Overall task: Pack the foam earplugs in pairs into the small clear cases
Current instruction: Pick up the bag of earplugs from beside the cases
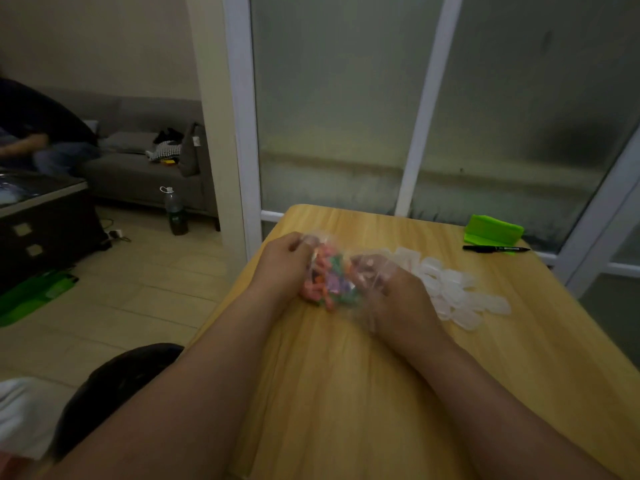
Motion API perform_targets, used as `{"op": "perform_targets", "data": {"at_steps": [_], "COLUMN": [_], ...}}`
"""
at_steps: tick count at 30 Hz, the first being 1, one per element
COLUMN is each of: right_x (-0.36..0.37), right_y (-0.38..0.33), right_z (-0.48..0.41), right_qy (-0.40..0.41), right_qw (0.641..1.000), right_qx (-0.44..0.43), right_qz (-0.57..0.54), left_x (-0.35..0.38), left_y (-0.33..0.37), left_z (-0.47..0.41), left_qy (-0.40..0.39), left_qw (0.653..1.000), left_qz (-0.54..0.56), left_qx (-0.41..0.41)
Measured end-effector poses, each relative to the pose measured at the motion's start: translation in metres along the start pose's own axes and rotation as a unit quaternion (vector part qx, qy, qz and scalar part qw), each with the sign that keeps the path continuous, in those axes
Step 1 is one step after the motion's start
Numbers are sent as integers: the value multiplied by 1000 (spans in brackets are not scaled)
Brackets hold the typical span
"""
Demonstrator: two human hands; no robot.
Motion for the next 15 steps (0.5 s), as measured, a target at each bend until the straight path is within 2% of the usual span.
{"op": "perform_targets", "data": {"at_steps": [2,7,9,12,14,15], "right_x": [-15,-4,-4,11,14,10], "right_y": [-7,-16,-22,-12,-5,-6], "right_z": [1,2,5,11,11,10], "right_qy": [65,17,42,49,31,27], "right_qw": [997,998,994,978,984,992], "right_qx": [-17,-56,-97,-132,-106,-88], "right_qz": [-30,-30,14,152,142,86], "left_x": [-2,2,4,9,12,13], "left_y": [10,10,15,5,-2,-2], "left_z": [-2,2,4,5,7,8], "left_qy": [-5,-29,-34,-44,-57,-64], "left_qw": [999,984,981,979,979,979], "left_qz": [42,176,189,196,191,187], "left_qx": [30,-4,1,-26,-45,-49]}}
Point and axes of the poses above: each hand's wrist, its own z-axis away from the middle knuckle, its own x-axis out of the palm, y = z × x, the point moved 10 cm from there along -z, towards the middle knuckle, and after that the axes turned 7 degrees about z, right-handed, at the moved point
